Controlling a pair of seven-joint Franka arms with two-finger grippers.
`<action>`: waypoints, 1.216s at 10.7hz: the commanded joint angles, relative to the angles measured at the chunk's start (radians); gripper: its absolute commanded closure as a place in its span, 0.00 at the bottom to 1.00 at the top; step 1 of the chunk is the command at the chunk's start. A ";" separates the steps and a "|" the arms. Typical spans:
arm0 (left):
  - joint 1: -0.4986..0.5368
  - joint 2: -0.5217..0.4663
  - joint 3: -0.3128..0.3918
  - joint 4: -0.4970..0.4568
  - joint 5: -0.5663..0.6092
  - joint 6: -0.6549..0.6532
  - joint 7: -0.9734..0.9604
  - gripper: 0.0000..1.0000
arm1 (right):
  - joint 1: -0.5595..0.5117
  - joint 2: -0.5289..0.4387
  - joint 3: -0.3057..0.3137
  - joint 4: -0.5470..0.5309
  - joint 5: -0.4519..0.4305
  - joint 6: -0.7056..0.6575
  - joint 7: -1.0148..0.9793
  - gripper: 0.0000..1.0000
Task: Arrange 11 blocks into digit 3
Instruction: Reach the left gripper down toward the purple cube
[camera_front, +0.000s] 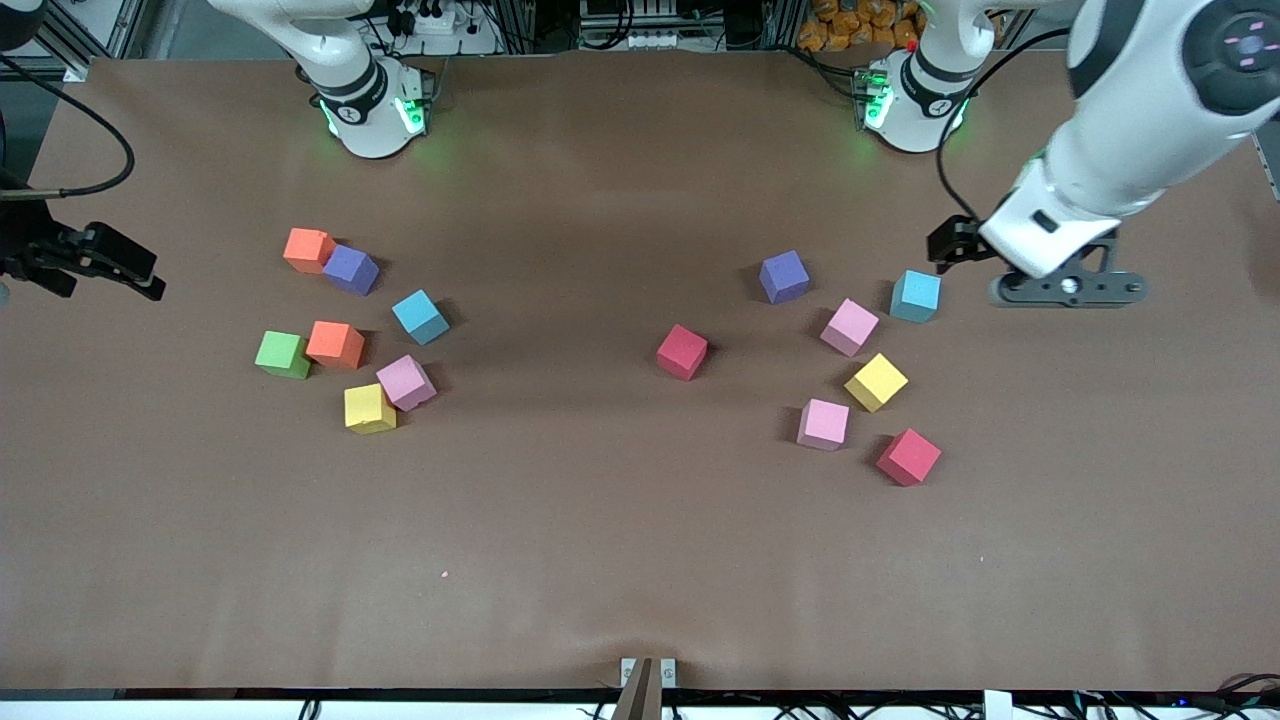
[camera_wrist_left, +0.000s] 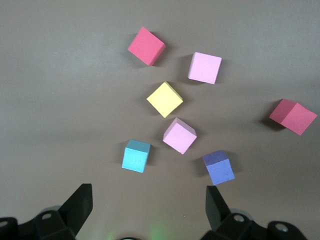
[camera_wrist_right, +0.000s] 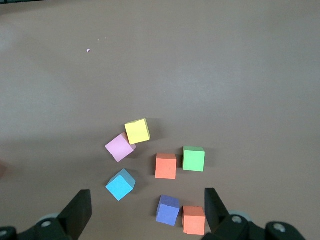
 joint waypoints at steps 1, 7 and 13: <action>0.007 -0.015 -0.047 -0.078 -0.015 0.046 -0.051 0.00 | -0.004 0.015 0.004 0.020 0.003 -0.006 0.008 0.00; -0.035 -0.024 -0.123 -0.259 -0.015 0.176 -0.205 0.00 | -0.025 0.017 -0.002 0.020 0.004 -0.015 0.008 0.00; -0.083 -0.019 -0.123 -0.475 -0.011 0.397 -0.269 0.00 | -0.009 0.017 0.003 0.020 0.006 -0.018 0.008 0.00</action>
